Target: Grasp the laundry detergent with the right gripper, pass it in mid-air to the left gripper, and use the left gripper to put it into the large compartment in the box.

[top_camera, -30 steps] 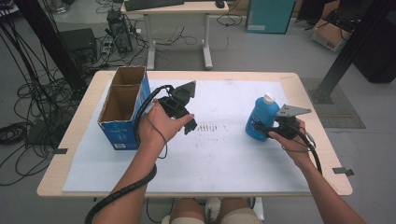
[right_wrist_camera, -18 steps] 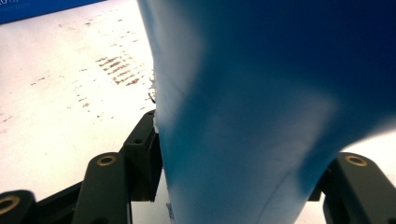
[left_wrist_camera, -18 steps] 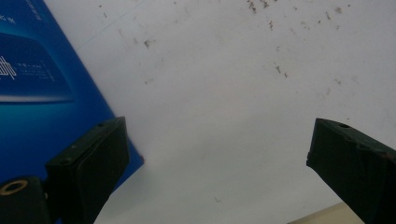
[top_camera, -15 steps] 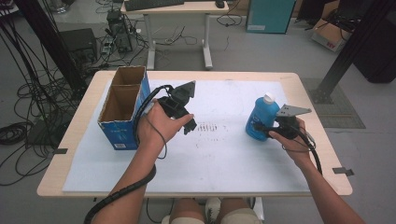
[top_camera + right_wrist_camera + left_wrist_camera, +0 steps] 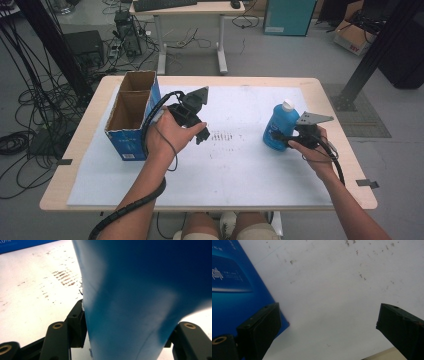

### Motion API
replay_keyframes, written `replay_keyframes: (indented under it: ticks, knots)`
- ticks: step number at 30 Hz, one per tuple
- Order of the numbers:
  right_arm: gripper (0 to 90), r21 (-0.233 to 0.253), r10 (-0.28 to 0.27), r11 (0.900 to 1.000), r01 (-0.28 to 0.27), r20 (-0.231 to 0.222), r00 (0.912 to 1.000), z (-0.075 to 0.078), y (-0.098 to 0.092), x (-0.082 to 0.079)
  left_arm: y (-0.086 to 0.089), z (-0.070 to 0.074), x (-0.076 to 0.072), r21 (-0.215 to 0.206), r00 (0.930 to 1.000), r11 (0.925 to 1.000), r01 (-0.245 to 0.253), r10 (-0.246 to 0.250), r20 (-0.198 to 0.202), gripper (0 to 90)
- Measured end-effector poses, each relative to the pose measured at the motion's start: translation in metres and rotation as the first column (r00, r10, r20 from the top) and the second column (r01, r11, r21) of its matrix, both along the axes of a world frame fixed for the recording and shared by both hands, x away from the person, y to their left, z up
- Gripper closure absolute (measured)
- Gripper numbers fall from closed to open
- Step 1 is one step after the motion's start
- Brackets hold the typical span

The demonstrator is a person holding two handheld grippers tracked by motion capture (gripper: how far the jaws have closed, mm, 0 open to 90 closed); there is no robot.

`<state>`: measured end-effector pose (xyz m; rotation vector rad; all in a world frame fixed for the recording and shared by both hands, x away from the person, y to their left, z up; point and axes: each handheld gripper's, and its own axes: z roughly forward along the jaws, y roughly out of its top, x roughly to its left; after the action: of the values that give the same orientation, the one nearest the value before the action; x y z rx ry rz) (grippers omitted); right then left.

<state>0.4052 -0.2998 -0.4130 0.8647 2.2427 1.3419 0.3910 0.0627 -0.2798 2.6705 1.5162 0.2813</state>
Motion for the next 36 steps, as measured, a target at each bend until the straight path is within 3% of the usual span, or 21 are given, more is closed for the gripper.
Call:
replay_keyframes:
  ticks: [36]
  knots:
    - [45.8, 0.005, 0.001, 1.0, -0.001, 0.008, 1.0, -0.0008, -0.0016, -0.0005, -0.0038, 0.0031, -0.0015, 0.004, 1.0, 1.0, 0.008, -0.008, 0.004, 6.1]
